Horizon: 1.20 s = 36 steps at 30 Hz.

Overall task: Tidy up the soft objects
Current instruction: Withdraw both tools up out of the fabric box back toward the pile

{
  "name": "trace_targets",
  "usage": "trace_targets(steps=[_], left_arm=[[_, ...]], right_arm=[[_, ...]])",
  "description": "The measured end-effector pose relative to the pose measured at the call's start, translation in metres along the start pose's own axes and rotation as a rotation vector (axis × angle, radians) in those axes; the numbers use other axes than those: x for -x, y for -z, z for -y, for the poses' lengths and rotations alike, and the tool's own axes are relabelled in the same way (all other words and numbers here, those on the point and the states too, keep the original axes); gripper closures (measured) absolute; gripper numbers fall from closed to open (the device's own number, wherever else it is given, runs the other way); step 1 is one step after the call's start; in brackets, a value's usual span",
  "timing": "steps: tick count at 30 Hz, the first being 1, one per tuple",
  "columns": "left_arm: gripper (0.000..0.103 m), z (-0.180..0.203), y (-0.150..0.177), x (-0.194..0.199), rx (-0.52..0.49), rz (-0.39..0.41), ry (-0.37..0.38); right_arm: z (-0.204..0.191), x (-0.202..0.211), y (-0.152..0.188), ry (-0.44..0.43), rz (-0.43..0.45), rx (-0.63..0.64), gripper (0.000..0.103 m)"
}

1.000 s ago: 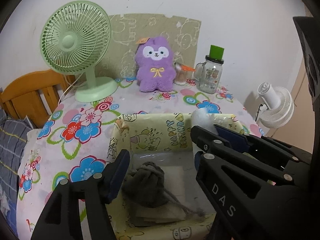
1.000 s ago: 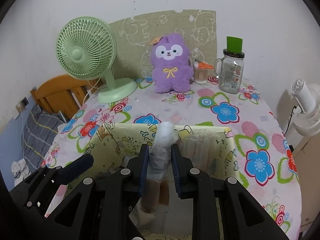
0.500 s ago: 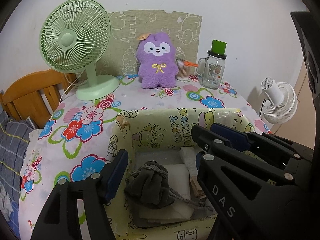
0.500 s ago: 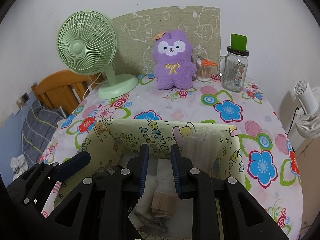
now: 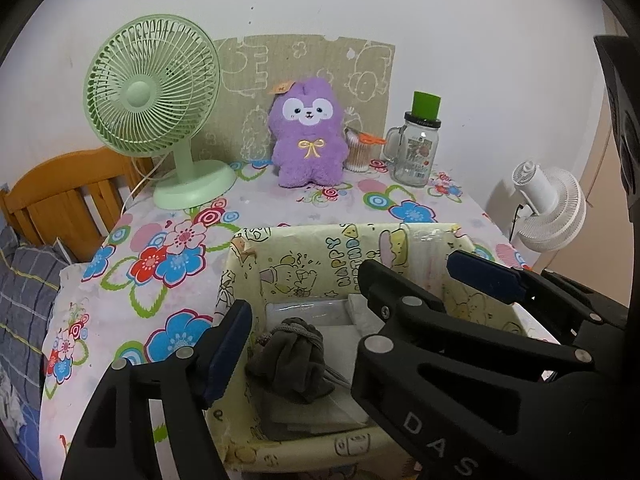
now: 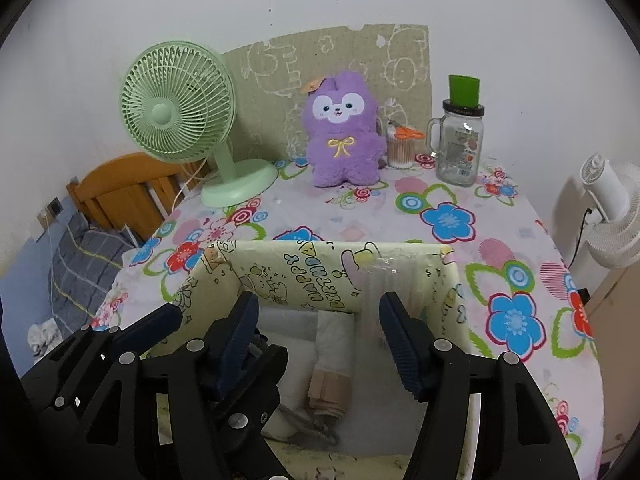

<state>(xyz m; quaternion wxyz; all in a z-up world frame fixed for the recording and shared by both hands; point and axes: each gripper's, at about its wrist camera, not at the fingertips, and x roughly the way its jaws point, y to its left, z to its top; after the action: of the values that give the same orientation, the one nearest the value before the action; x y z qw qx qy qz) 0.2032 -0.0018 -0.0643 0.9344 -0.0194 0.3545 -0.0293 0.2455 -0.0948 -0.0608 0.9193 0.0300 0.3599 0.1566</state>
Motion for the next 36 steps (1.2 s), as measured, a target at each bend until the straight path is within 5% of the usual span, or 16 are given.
trace_targets(steps=[16,24,36], left_arm=[[0.014,0.014,0.008,0.043,-0.035,0.073,-0.022],[0.007,0.019,0.015,0.060,-0.042,0.098,-0.027],[0.006,0.028,0.029,0.084,-0.064,0.131,-0.022]], right_arm=[[-0.001,0.052,0.012,0.033,0.074,-0.005,0.021],[0.000,0.074,0.021,0.044,0.110,-0.010,0.005],[-0.004,0.103,0.037,0.077,0.148,0.003,0.002]])
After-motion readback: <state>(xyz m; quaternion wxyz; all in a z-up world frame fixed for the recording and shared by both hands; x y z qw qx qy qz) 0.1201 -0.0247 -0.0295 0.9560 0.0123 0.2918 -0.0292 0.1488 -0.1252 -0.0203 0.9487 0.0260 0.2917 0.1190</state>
